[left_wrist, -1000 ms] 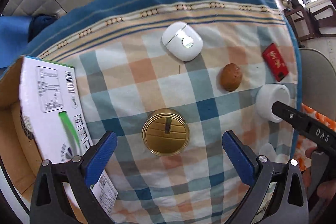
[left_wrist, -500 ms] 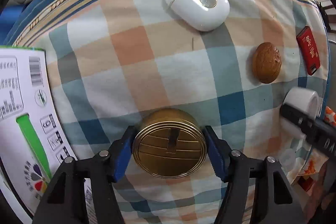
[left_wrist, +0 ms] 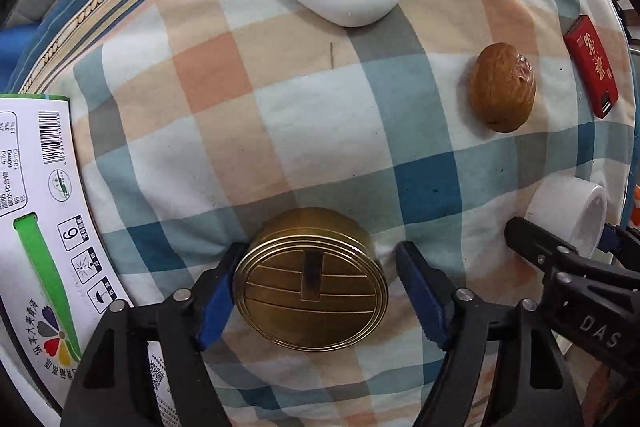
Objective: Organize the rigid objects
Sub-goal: 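Grasp the gold tin with the left tool while the right tool grasps the white lid, then carry the gold tin and white lid into the box with both tools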
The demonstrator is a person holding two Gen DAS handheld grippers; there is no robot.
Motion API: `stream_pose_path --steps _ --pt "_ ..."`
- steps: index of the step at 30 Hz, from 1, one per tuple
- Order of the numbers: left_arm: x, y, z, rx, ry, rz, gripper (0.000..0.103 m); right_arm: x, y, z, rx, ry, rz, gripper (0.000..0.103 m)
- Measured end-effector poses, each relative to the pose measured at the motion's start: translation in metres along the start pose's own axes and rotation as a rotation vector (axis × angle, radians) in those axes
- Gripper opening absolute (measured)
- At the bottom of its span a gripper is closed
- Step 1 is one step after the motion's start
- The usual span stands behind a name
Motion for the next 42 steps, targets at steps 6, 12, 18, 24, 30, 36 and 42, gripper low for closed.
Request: stream_pose_path --steps 6,12,18,24,30,36,42 --pt "-0.012 -0.011 -0.012 -0.048 0.013 0.007 0.062 0.007 -0.007 -0.002 -0.01 -0.03 -0.01 0.071" --pt "-0.008 -0.02 -0.041 -0.099 -0.003 -0.003 0.062 0.002 -0.032 -0.021 -0.032 0.0 -0.034 0.071" --pt "-0.002 -0.033 -0.066 -0.142 -0.025 -0.022 0.062 0.014 -0.047 -0.045 -0.07 0.026 -0.064 0.071" --pt "0.025 -0.038 -0.102 -0.196 -0.058 -0.042 0.062 0.032 -0.066 -0.074 -0.105 0.057 -0.09 0.071" --pt "0.077 -0.043 -0.159 -0.28 -0.11 -0.083 0.062 0.067 -0.09 -0.113 -0.153 0.087 -0.149 0.071" --pt "0.128 -0.043 -0.166 -0.328 -0.12 -0.135 0.062 0.127 -0.103 -0.127 -0.183 0.114 -0.206 0.071" --pt "0.205 -0.072 -0.17 -0.367 -0.104 -0.206 0.062 0.227 -0.124 -0.122 -0.186 0.157 -0.296 0.071"
Point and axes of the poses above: each gripper's, at about its wrist camera, not at the fingertips, and z roughly the way its jaws point, x to its left, y to its top, the point moved 7 cm from there along z, roughly the way its jaws point, and after that the axes turned 12 degrees about y, right-handed, at the moved point
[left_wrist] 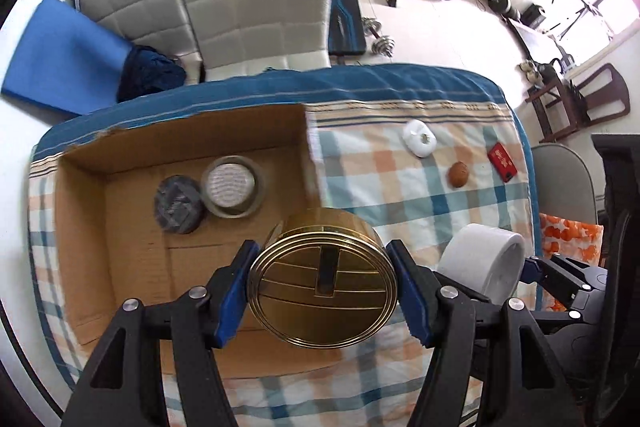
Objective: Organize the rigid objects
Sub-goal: 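Carry the gold tin and white lid into the box with both tools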
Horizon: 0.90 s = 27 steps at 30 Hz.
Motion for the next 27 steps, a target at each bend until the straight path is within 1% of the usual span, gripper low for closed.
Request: stream_pose_path --steps 1,3,6,9,11,13,16,20,24,27 --pt "0.01 -0.001 0.001 -0.002 0.006 -0.009 0.062 0.016 0.002 0.007 0.004 0.005 -0.013 0.071" --pt "0.04 -0.004 0.001 -0.002 0.025 -0.041 0.062 0.05 0.005 0.021 0.013 0.012 -0.045 0.071" --pt "0.086 -0.01 0.01 0.013 0.051 -0.091 0.062 0.091 0.008 0.047 0.041 0.022 -0.075 0.071" --pt "0.126 -0.018 0.029 0.05 0.074 -0.136 0.062 0.123 0.01 0.081 0.074 0.006 -0.094 0.071" --pt "0.145 -0.026 0.051 0.091 0.074 -0.163 0.062 0.136 0.012 0.104 0.094 -0.009 -0.089 0.071" --pt "0.158 -0.033 0.078 0.139 0.067 -0.181 0.062 0.143 0.012 0.13 0.124 -0.014 -0.071 0.071" --pt "0.174 -0.04 0.109 0.196 0.067 -0.182 0.062 0.147 0.015 0.172 0.164 -0.048 -0.061 0.071" --pt "0.182 -0.041 0.144 0.248 0.066 -0.176 0.062 0.15 0.018 0.213 0.197 -0.067 -0.036 0.071" --pt "0.189 -0.035 0.168 0.274 0.064 -0.178 0.062 0.153 0.028 0.243 0.189 -0.071 -0.009 0.071" --pt "0.194 -0.03 0.178 0.279 0.075 -0.169 0.062 0.153 0.035 0.252 0.165 -0.076 0.007 0.071"
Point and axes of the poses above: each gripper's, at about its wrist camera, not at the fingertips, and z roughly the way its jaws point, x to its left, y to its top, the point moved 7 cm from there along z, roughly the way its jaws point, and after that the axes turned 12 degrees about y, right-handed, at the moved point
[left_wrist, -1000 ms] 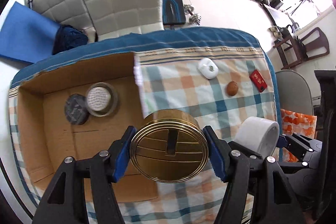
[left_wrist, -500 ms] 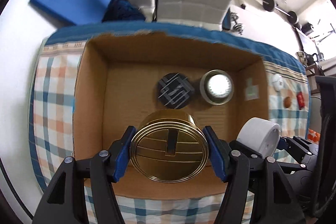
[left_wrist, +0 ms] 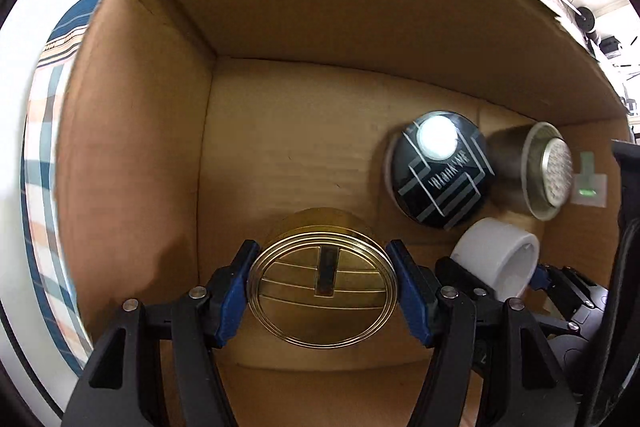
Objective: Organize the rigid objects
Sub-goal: 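Carry the gold tin and white lid into the box with both tools, then set both containers down beside the others and open both tools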
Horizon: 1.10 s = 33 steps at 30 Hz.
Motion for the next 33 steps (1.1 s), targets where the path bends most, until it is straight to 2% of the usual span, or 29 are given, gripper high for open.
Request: stream_pose_path --steps 3,10,25,31,33 --pt "0.002 0.007 0.004 -0.001 0.0 -0.001 0.062 0.004 0.008 0.0 -0.035 0.001 0.004 0.071" --pt "-0.001 0.021 0.011 -0.002 0.002 0.009 0.063 0.012 0.01 0.0 -0.024 0.003 0.032 0.072" --pt "-0.005 0.044 0.017 0.038 0.035 0.032 0.063 -0.026 0.009 0.003 0.029 -0.088 0.076 0.072" --pt "0.006 0.052 0.012 0.083 -0.015 0.013 0.063 -0.036 0.016 -0.004 0.037 -0.066 0.098 0.074" --pt "0.007 0.053 0.006 0.088 -0.029 0.013 0.069 -0.038 0.018 -0.01 0.033 -0.058 0.102 0.078"
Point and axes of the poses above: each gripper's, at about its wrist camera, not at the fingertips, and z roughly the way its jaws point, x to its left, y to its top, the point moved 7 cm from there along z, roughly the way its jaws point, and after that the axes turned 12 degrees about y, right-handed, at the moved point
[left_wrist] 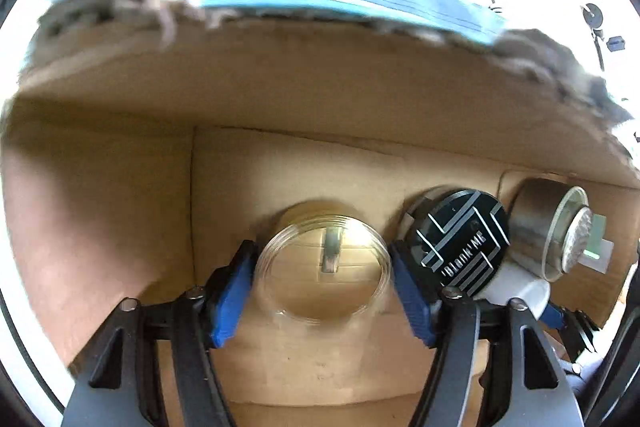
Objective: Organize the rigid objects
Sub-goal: 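Set both containers down beside the others and open both tools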
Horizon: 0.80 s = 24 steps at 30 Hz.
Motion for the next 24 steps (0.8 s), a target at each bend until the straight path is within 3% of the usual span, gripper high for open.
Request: stream_pose_path --steps 6,9,14,24 --pt "-0.005 -0.014 -0.026 -0.032 -0.005 0.034 0.093 0.004 -0.013 -0.014 0.02 0.025 -0.024 0.093" --pt "-0.005 -0.023 -0.042 -0.069 -0.006 0.043 0.094 0.009 -0.025 -0.02 0.028 0.046 -0.044 0.103" --pt "0.001 -0.044 -0.069 -0.119 -0.016 0.029 0.101 0.019 -0.048 -0.041 -0.006 0.056 -0.076 0.103" --pt "0.012 -0.102 -0.121 -0.275 -0.007 -0.024 0.101 0.029 -0.092 -0.082 -0.082 0.07 -0.154 0.103"
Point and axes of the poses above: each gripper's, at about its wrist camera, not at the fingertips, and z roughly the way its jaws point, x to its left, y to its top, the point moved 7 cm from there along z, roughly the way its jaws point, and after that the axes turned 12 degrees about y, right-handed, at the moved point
